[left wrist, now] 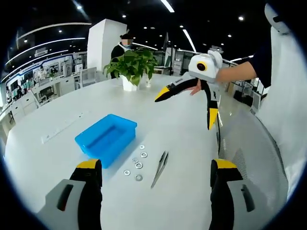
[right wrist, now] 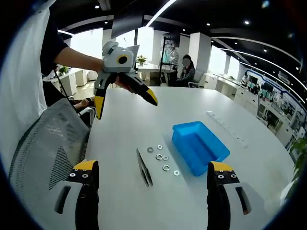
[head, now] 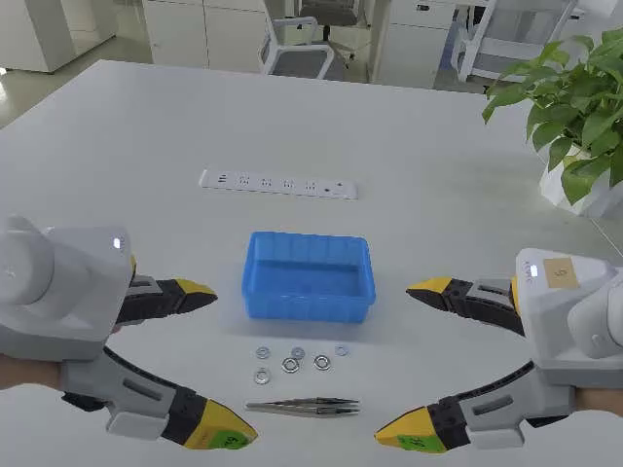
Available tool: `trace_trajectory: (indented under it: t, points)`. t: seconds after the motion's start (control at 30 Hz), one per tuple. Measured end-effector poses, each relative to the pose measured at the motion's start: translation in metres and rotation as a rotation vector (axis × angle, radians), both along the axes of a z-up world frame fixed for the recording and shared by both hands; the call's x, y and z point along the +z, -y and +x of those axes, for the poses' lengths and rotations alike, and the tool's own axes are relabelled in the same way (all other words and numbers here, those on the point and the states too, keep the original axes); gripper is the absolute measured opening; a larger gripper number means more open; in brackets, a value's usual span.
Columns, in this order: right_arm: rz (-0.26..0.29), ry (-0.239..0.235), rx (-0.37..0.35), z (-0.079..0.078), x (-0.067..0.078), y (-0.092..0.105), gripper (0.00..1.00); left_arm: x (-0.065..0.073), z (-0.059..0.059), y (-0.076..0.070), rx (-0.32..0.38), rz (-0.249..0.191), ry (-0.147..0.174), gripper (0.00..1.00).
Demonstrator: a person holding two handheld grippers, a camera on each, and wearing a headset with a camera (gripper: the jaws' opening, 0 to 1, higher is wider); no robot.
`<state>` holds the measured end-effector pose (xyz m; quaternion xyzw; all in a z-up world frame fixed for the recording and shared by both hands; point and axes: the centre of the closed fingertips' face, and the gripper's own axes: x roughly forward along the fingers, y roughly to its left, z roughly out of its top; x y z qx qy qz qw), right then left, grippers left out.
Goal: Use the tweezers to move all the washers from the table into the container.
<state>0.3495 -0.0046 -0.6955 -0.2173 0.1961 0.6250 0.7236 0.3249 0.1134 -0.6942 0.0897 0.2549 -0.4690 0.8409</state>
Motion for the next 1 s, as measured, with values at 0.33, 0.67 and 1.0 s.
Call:
trace_trajectory:
  t: [0.33, 0.67, 1.0]
  points:
    - [-0.006, 0.002, 0.004, 0.0007, -0.0020, -0.0010, 0.96, -0.0001, 0.0018, -0.0002, 0.011, -0.001, 0.002, 0.99]
    - [-0.007, -0.002, -0.006, 0.0034, -0.0041, 0.0008, 0.97, -0.0011, 0.0032, -0.0021, 0.013, 0.004, 0.001, 0.99]
    - [0.027, -0.005, -0.004, 0.0035, -0.0001, -0.0023, 1.00, 0.0010, 0.0030, -0.0037, 0.016, 0.000, 0.005, 0.99]
